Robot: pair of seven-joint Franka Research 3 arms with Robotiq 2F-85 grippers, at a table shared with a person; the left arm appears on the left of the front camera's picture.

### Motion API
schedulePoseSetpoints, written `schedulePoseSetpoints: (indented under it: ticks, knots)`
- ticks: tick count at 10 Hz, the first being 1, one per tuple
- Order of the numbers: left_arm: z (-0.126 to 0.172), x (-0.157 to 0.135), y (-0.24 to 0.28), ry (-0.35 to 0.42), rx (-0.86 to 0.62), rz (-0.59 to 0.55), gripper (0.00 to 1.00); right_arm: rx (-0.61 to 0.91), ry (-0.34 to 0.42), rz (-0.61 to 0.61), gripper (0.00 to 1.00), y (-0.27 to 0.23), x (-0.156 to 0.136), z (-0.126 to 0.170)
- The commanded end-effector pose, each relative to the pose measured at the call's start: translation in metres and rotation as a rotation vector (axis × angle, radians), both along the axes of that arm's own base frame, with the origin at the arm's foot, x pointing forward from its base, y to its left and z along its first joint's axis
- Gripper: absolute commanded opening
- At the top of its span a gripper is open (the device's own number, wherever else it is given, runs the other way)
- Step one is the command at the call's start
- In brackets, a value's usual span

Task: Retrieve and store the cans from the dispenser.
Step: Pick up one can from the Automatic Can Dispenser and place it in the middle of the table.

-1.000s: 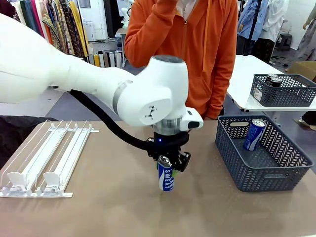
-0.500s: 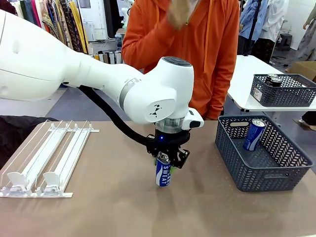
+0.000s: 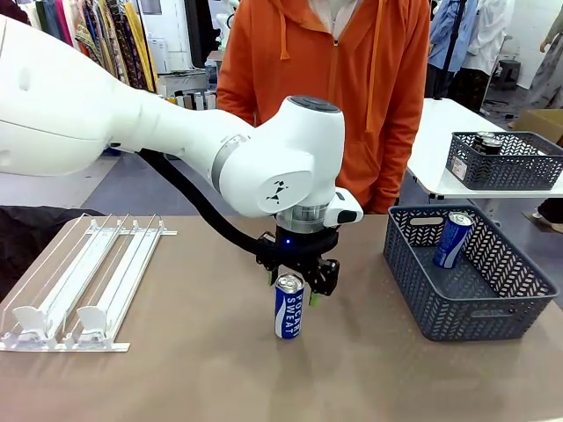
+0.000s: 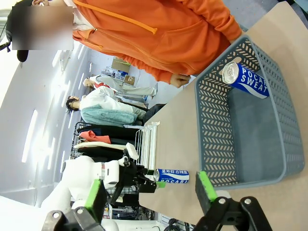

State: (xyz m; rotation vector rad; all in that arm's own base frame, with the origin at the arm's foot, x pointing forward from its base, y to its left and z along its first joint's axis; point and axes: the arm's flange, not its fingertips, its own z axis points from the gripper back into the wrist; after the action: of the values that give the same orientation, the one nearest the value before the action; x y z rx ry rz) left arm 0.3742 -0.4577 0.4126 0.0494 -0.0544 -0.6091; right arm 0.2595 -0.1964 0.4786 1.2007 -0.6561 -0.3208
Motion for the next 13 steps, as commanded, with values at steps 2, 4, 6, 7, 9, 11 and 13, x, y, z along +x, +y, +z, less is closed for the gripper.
schedulePoseSetpoints:
  ticks: [2, 4, 6, 7, 9, 11, 13]
  knots:
    - [0.068, -0.026, 0.033, -0.045, -0.117, 0.001, 1.0, 0.016, -0.02, -0.008, 1.0, 0.001, 0.003, 0.003]
    - [0.151, -0.056, 0.119, -0.006, -0.178, 0.001, 1.0, 0.016, -0.02, -0.008, 1.0, 0.001, 0.003, 0.003]
    - [0.182, -0.068, 0.233, 0.043, -0.36, 0.107, 1.0, 0.016, -0.02, -0.008, 1.0, 0.001, 0.003, 0.003]
    - [0.184, -0.073, 0.301, 0.062, -0.48, 0.182, 1.0, 0.016, -0.02, -0.008, 1.0, 0.001, 0.003, 0.003]
    - [0.176, -0.082, 0.417, 0.086, -0.745, 0.365, 1.0, 0.016, -0.02, -0.008, 1.0, 0.001, 0.003, 0.003]
    - [0.132, -0.101, 0.512, 0.11, -1.121, 0.446, 1.0, 0.016, -0.02, -0.008, 1.0, 0.001, 0.003, 0.003]
    - [0.079, -0.11, 0.538, 0.169, -1.26, 0.52, 1.0, 0.016, -0.02, -0.008, 1.0, 0.001, 0.003, 0.003]
